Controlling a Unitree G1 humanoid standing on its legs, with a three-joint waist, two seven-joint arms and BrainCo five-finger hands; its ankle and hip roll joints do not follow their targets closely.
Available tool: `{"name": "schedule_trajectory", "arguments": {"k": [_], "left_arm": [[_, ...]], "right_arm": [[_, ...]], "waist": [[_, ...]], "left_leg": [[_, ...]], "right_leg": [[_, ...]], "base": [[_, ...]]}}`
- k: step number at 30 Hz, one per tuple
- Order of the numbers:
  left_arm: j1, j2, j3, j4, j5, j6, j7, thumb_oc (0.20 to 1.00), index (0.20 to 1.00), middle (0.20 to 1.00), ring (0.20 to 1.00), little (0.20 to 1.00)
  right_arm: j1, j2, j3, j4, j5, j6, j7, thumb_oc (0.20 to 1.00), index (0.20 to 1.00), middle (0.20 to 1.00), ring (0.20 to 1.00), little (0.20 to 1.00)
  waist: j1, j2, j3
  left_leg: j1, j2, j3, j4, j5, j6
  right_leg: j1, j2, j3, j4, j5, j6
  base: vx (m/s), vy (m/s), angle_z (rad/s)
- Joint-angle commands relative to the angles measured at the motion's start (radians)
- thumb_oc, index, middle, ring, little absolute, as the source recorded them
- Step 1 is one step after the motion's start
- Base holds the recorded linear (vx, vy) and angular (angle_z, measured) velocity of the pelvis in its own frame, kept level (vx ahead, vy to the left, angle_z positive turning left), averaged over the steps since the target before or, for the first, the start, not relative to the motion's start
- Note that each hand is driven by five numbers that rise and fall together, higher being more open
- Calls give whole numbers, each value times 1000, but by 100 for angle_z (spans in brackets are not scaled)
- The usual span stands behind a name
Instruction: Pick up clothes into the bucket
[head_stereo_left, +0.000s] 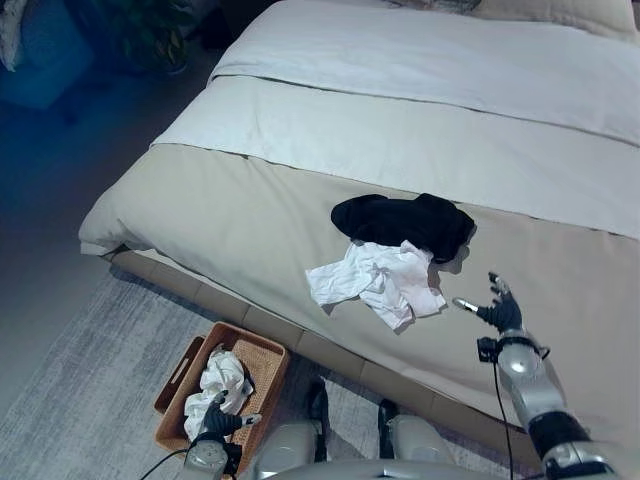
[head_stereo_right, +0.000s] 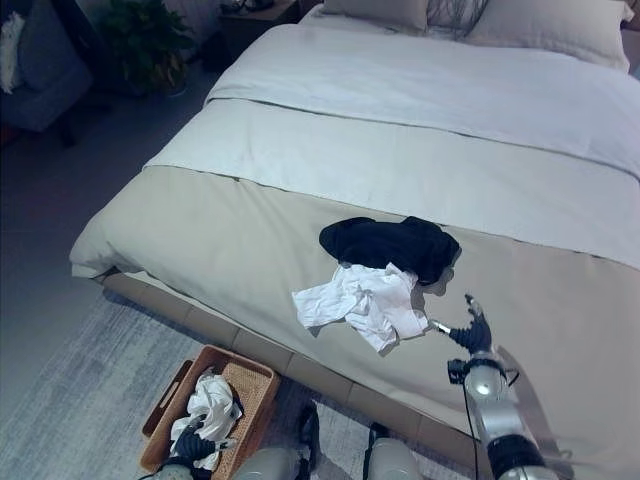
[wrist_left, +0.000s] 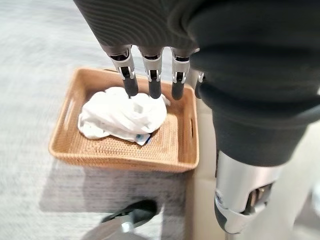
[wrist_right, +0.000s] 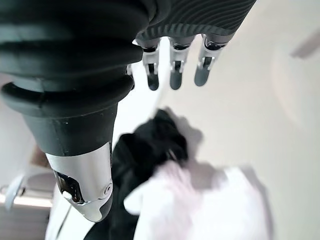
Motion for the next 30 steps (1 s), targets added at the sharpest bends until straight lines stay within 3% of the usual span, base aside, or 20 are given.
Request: {"name": "schedule_trajectory", "arguments": {"k": [1, 9, 10, 15, 22, 30], "left_arm": [[-32, 9, -7, -46, 25, -22, 13, 1000, 1000, 1000, 1000, 1000], [-23, 22, -48, -76, -4, -16, 38, 1000, 1000, 1000, 1000, 1000], [-19, 22, -55, -77, -28, -14, 53, 1000, 1000, 1000, 1000, 1000], [-22, 16, -63, -74, -63, -13, 75, 1000, 1000, 1000, 1000, 1000], [-64, 10, -132, -120, -95, -26, 87, 1000, 1000, 1000, 1000, 1000], [-102, 21, -182, -160, -114, -39, 93, 1000, 1000, 1000, 1000, 1000]], "right_arm": [[-151, -73, 30, 20, -57, -4, -95, 1000, 1000, 1000, 1000, 1000], [-372, -143, 93, 139, -62, 29, -168, 1000, 1000, 1000, 1000, 1000], [-479, -184, 126, 192, -68, 39, -196, 1000, 1000, 1000, 1000, 1000], [-623, -246, 185, 269, -75, 52, -230, 1000, 1000, 1000, 1000, 1000], [-846, -320, 281, 407, -61, 64, -266, 1000, 1000, 1000, 1000, 1000], [-1009, -345, 398, 541, -56, 71, -240, 1000, 1000, 1000, 1000, 1000]], "waist": [[11, -16, 54], [36, 10, 93], [46, 20, 111], [58, 30, 138], [70, 25, 180], [85, 12, 213]], "left_leg": [[-16, -69, -43, 81, -58, 45], [-78, -82, -48, 94, -54, 53], [-105, -85, -51, 91, -48, 55], [-143, -83, -57, 82, -31, 53], [-180, -80, -88, 66, -12, 45], [-222, -75, -93, 71, -1, 36]], "right_leg": [[-5, -46, 6, -88, 119, 42], [-83, -60, 21, -44, 111, 39], [-117, -60, 31, -38, 115, 37], [-165, -57, 39, -24, 116, 34], [-202, -50, 26, -11, 118, 32], [-241, -45, 10, -7, 134, 38]], "base": [[0, 12, 9], [14, 8, 4], [20, 15, 7], [0, 0, 0], [-8, -35, 8], [-39, -26, 3]]}}
